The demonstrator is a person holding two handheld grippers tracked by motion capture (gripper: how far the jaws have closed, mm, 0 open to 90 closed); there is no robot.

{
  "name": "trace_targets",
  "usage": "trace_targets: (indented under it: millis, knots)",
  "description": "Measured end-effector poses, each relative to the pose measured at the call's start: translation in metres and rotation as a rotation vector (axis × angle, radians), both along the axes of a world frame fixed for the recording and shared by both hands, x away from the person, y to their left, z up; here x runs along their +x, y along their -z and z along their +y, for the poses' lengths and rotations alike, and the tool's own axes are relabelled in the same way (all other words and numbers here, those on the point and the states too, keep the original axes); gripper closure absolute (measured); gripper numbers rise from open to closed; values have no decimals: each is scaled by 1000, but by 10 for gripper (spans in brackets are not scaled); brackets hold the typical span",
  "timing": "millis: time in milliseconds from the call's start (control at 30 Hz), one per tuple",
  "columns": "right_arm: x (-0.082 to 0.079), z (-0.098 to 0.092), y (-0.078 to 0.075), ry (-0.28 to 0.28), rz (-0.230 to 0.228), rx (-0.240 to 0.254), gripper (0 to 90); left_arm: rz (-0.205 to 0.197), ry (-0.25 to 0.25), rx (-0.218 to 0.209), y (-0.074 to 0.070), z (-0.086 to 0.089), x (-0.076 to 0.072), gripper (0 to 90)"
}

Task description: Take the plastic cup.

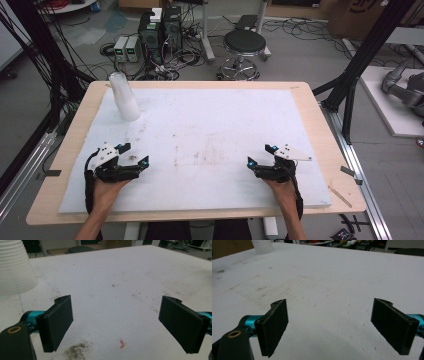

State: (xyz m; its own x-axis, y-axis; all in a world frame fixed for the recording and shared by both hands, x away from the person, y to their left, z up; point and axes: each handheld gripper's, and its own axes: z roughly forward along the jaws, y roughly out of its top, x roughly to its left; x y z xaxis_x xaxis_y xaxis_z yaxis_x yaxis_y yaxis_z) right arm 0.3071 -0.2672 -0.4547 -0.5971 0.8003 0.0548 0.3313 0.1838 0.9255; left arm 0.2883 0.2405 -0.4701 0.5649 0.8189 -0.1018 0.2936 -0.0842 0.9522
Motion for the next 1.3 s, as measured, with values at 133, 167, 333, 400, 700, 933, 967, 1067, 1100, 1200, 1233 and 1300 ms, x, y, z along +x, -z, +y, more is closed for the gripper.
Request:
trace_targets:
  millis: [133,167,333,400,700,933,967,1067,1100,1200,1233,1300]
  knots:
    - [0,0,0,-2,6,7,143,-5,-3,8,0,-1,-1,121]
    - [0,0,0,-2,4,7,143,-9,-4,8,0,-1,-1,121]
    - [0,-1,0,-2,-2,11,144,-11,-8,13,0,-2,-1,121]
    - [0,-1,0,1,6,12,143,-10,-7,15,0,-2,-1,121]
    - [-1,0,0,-1,-1,3,143,-8,0,10,0,-1,-1,121]
    - [-1,0,0,-2,-1,2,143,-16,1,-23,-13,4,2,121]
    - [-1,0,0,-2,-1,2,143,-16,1,-23,-13,4,2,121]
    - [0,0,0,-5,0,-2,143,-39,-10,-20,-28,9,5,121]
    - [0,0,0,-6,-1,-2,143,-43,-15,-25,-33,10,6,121]
    - [0,0,0,-7,7,1,143,-60,-32,-29,-50,16,12,121]
    - [0,0,0,-6,9,0,144,-70,-39,-24,-56,18,14,121]
    - [0,0,0,-6,8,0,143,-82,-54,-28,-69,23,20,121]
